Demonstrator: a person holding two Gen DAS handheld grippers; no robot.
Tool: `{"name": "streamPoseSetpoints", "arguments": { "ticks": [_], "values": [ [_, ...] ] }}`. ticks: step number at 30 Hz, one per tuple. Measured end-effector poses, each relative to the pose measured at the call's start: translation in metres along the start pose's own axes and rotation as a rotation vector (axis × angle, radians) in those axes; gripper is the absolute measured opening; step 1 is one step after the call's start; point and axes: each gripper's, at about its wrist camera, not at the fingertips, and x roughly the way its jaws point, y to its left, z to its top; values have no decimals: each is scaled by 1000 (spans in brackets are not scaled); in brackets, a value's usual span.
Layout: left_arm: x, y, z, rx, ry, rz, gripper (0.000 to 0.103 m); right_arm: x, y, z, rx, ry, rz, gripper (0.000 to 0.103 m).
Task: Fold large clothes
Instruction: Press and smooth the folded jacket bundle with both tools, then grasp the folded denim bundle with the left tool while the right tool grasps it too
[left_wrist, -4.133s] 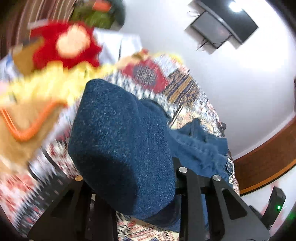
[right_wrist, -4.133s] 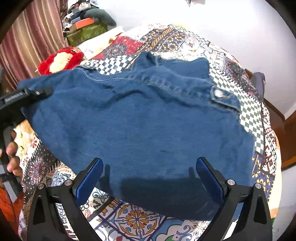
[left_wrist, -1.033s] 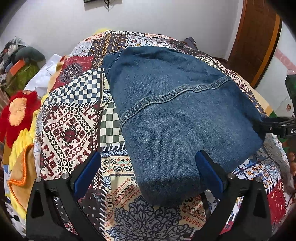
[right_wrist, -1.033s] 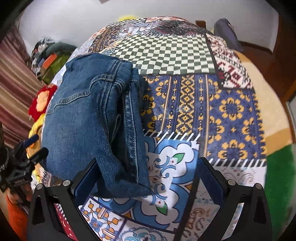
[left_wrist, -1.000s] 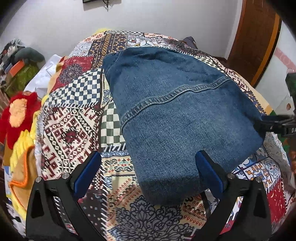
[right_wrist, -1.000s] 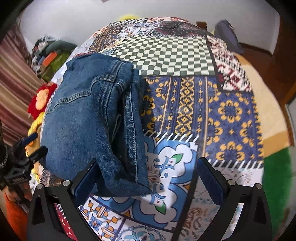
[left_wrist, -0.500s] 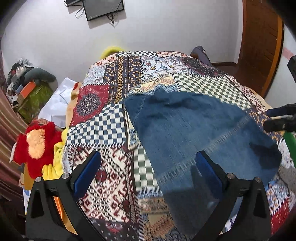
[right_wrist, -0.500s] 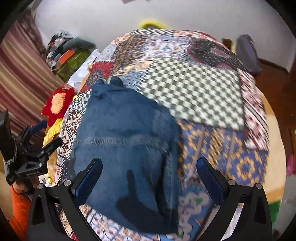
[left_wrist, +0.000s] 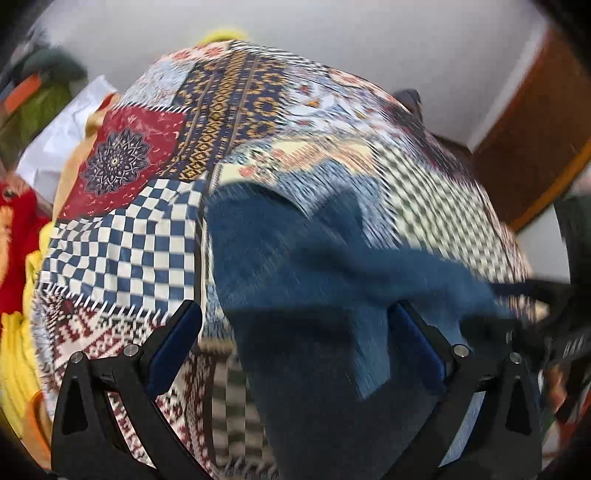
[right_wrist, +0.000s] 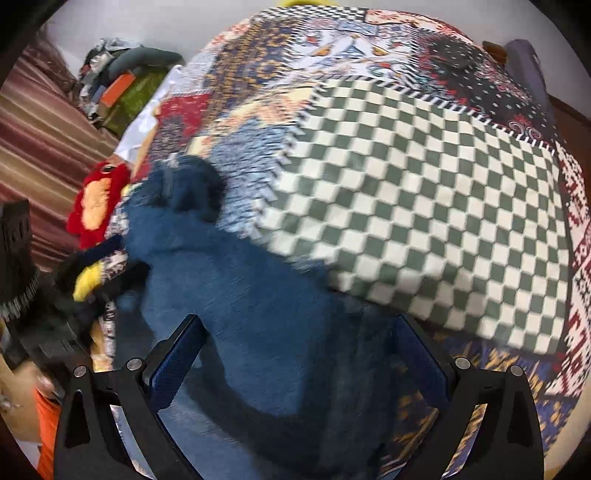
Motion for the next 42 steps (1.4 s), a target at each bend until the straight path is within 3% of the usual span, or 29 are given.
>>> {"name": "streamPoseSetpoints", "arguments": {
  "ticks": [5,8,14,17,24,28,33,40,42],
  "values": [
    [24,10,16,-9,22,-22,103,0,-20,2,-33,-37,-82,101],
    [16,6,17,21,-8,11,103,-11,-24,-4,-63,-94,-157,101],
    [-30,2,17,56,-107,87,103,-49,-16,-18,-146,-164,-314,101],
    [-62,4,11,64,-162,92,103,-70,-7,-32,-184,-200,-330,101],
    [-114,7,-22,91,-213,103,103,-118,25,-68,-232,-288,-269,101],
    [-130,4,-49,97,-219,56,103,-127,27,-83,-231,-292,-235,101],
    [-115,3,-82,47,-135,-44,103,-109,9,-96,-170,-211,-168,101],
    [-61,9,-111,-53,-1,-122,103,-47,-22,-108,-23,-13,22,101],
    [-49,12,-114,-96,20,-182,103,-32,-27,-107,-3,17,64,101]
  ]
}}
